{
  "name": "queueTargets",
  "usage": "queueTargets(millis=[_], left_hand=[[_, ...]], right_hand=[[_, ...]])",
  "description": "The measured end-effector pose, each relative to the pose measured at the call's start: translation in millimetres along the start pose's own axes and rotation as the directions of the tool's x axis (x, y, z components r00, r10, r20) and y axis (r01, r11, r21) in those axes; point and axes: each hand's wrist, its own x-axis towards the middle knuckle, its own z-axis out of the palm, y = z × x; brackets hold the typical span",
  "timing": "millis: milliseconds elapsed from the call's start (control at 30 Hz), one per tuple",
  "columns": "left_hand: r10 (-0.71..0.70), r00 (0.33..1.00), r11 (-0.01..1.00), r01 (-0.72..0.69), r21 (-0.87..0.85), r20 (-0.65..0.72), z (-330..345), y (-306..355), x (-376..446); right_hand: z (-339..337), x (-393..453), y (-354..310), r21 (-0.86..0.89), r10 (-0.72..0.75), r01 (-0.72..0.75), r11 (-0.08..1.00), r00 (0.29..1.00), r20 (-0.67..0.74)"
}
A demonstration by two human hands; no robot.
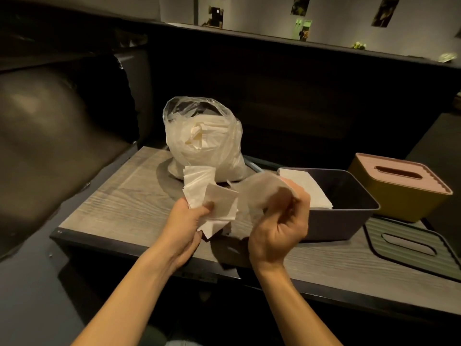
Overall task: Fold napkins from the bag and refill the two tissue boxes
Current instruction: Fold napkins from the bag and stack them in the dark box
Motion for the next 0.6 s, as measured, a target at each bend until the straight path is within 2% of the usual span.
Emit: queueTargets(millis=[100, 200, 267, 433, 500, 533, 600], left_hand=[[-0.022, 0.999, 0.998, 0.02, -0.051, -0.04, 0, 1, 1], [-0.001, 1.0, 1.0, 0.001, -0.024, -0.007, 4, 6, -5], [0.0, 1.0, 1.0, 0.0, -0.013, 0.031, 6, 9, -9], [-0.045, 0.993, 0.994, 0.055, -0.095, 0.113, 2, 10, -10], [-0.006, 0.989, 1.0, 0.01, -0.028, 0.146, 2, 9, -11], [0.031, 0.989, 0.999, -0.033, 0.007, 0.143, 3, 8, -10], [0.088, 0.988, 0.995, -0.093, 0.035, 0.123, 2, 3, -8]], right_hand=[[-3, -4, -2, -0.022, 0.069, -0.067, 0.997, 0.994, 0.082], [3, -4, 6, -0.187, 0.261, -0.212, 0.959, 0.919, 0.295], [8, -3, 11, -0.307, 0.323, -0.219, 0.926, 0.88, 0.347], [10, 0, 17, -0.418, 0.398, -0.249, 0.874, 0.859, 0.321], [12, 0, 17, -0.429, 0.456, -0.308, 0.849, 0.837, 0.301], [13, 1, 16, -0.432, 0.501, -0.353, 0.83, 0.811, 0.301], [14, 2, 14, -0.419, 0.624, -0.485, 0.768, 0.714, 0.318]])
